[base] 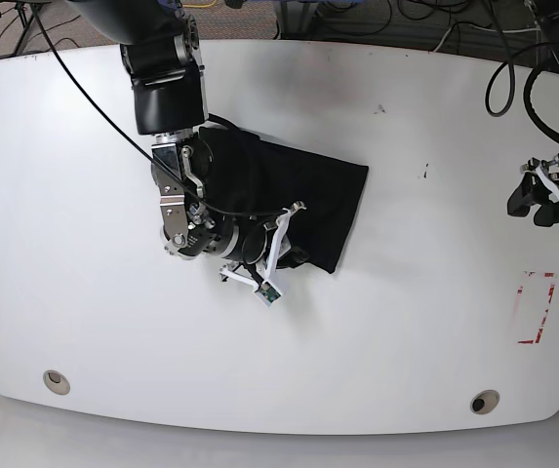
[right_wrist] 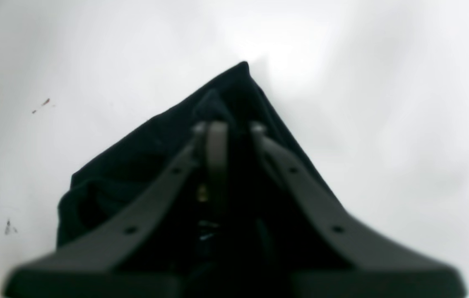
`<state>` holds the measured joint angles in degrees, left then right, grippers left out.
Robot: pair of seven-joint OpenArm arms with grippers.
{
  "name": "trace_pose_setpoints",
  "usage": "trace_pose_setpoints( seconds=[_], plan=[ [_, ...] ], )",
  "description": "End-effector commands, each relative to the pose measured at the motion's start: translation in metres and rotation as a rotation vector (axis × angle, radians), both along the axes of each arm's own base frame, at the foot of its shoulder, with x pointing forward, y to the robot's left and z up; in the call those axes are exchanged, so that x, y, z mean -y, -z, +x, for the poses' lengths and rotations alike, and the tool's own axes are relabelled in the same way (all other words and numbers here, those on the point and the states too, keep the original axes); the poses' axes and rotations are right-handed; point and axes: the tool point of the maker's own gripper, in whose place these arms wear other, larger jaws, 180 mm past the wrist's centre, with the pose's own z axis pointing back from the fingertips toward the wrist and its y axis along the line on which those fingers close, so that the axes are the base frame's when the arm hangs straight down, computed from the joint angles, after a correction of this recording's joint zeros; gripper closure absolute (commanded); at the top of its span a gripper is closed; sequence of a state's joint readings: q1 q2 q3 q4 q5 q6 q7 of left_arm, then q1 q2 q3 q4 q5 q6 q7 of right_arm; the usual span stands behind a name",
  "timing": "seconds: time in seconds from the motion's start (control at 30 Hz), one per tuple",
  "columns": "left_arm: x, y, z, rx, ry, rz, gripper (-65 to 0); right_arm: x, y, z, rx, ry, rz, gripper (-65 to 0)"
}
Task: Layout the t-shirt on the table in an organized manner, then fold the t-shirt properly
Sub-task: 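Fold the shirt over with the right gripper toward the left side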
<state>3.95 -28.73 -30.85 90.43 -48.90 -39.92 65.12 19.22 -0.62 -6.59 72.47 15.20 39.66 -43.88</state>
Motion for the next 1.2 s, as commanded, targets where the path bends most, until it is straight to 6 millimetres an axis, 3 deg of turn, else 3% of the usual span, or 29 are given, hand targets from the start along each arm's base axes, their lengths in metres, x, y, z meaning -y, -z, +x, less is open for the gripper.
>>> trace_pose_setpoints(
  seconds=[0.0,0.23,0.43,0.7,1.17],
  plan=[
    [-0.003,-0.017,0.009,0.054,0.005,0.008,-33.9,-0.005,-0.027,0.014,0.074,-0.001,0.041,-1.7],
    [-0.003,-0.016,0.009,0.054,0.005,0.007,-33.9,-0.007,-0.047,0.011,0.135,-0.010,0.043,-1.0],
    [-0.003,-0.016,0.009,0.054,0.005,0.008,-33.9,-0.019,-0.076,0.006,0.202,-0.029,0.049,-1.0],
    [-0.002,-0.016,0.009,0.053,0.006,0.006,-33.9,-0.037,-0.099,0.000,0.239,-0.048,0.073,-1.0],
    [0.012,-0.005,0.008,0.020,0.052,0.002,-33.9,-0.054,-0.125,0.002,0.284,-0.059,0.122,-1.3]
  ],
)
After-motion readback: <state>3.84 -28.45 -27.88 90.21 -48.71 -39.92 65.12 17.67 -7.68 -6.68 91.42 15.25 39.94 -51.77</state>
